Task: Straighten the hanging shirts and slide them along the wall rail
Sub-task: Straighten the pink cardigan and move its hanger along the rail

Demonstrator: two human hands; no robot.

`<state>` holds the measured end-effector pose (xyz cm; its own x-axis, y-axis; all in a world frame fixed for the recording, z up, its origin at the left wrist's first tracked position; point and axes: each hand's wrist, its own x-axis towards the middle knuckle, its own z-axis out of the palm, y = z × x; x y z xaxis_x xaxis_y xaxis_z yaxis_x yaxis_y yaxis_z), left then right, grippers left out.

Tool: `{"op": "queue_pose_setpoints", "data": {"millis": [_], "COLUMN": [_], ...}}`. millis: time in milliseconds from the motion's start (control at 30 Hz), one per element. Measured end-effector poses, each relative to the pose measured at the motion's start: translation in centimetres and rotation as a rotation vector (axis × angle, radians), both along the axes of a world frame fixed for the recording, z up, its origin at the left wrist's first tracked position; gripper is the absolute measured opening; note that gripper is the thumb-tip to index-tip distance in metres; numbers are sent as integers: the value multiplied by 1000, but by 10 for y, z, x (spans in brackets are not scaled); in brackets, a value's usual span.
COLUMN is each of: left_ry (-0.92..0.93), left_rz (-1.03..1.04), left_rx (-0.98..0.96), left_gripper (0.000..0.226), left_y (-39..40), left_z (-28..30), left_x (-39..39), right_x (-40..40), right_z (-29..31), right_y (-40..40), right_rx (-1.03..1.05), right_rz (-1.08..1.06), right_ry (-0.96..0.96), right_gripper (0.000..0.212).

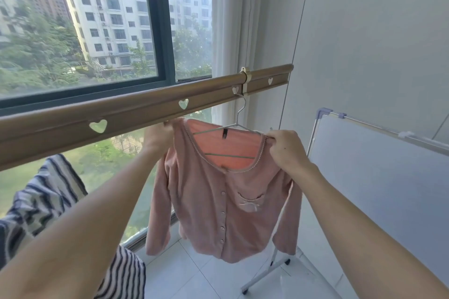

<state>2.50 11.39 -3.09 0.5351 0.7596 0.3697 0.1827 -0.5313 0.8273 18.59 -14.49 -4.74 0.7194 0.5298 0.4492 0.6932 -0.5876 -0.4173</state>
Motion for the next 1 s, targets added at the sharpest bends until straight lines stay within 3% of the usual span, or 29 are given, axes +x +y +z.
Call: {"op": "queue_pose_setpoints", "data": {"millis": [133,367,467,567,667,833,1000], "left_ry": [128,282,562,655,712,723,367], "left_rz": [-186,-358,-403,-352,-259,-87,207], "left_rx": [93,116,165,224,249,281,233], "left_gripper": [15,54,35,16,22,25,33], "left_y": [6,22,33,36,37,45,55], "left_z": [3,-15,-28,-43,-49,-54,-37], "left_x": [-14,-37,-48,-50,-49,-46,-48], "right_x": [0,-4,-4,-4,-5,-7,-4], "right_z": [-2,-1,-1,0,2,7,6], "right_y": [4,2,2,2,2,1,-5], "right_rx": [8,3,-16,-24,-17,-9,-9], "right_rz": [1,-83,-127,-145,-180,-206,-229], "right_ry": [36,7,-9,-18,-32,-62,-57], "right_gripper": [26,34,45,50,47,49,36]}}
